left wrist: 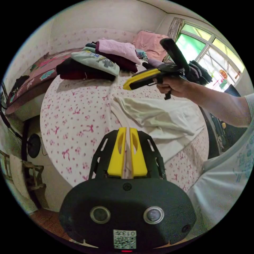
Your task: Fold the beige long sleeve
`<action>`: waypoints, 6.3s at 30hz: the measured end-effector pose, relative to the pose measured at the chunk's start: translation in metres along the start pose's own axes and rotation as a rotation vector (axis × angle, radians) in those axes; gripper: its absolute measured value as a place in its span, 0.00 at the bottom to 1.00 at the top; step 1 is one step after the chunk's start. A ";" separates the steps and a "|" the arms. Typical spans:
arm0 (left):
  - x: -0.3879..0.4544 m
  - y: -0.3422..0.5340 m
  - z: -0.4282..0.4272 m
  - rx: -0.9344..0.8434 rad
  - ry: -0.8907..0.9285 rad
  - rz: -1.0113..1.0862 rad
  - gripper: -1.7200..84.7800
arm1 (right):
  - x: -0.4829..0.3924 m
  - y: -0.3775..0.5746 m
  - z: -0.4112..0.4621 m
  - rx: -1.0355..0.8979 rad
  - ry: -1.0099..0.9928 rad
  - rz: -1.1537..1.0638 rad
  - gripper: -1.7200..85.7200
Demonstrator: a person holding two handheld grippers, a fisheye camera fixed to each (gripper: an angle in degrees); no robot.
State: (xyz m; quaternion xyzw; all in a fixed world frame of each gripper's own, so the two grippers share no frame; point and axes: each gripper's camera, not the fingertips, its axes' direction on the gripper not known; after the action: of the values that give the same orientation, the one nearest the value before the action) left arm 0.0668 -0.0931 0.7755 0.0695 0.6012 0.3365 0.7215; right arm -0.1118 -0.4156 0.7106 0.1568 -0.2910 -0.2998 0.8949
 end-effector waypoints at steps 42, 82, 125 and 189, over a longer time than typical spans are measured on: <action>0.388 -0.060 0.132 -0.048 0.403 0.418 0.04 | 0.222 0.467 -0.406 0.178 0.005 0.212 0.04; 0.556 -0.059 0.395 -0.265 -0.023 0.371 0.08 | 0.266 0.755 -0.548 0.106 0.019 0.640 0.07; 0.617 -0.006 0.404 -0.099 -0.317 0.241 0.02 | 0.021 0.876 -0.567 0.066 0.218 0.742 0.07; 0.312 -0.098 0.328 -0.052 0.242 -0.217 0.18 | 0.068 0.878 -0.552 0.285 0.092 0.957 0.17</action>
State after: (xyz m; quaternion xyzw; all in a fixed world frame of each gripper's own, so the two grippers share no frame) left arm 0.4223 0.1093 0.5576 -0.0555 0.6788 0.2782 0.6773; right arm 0.6630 0.2770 0.7081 0.1396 -0.3284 0.1943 0.9137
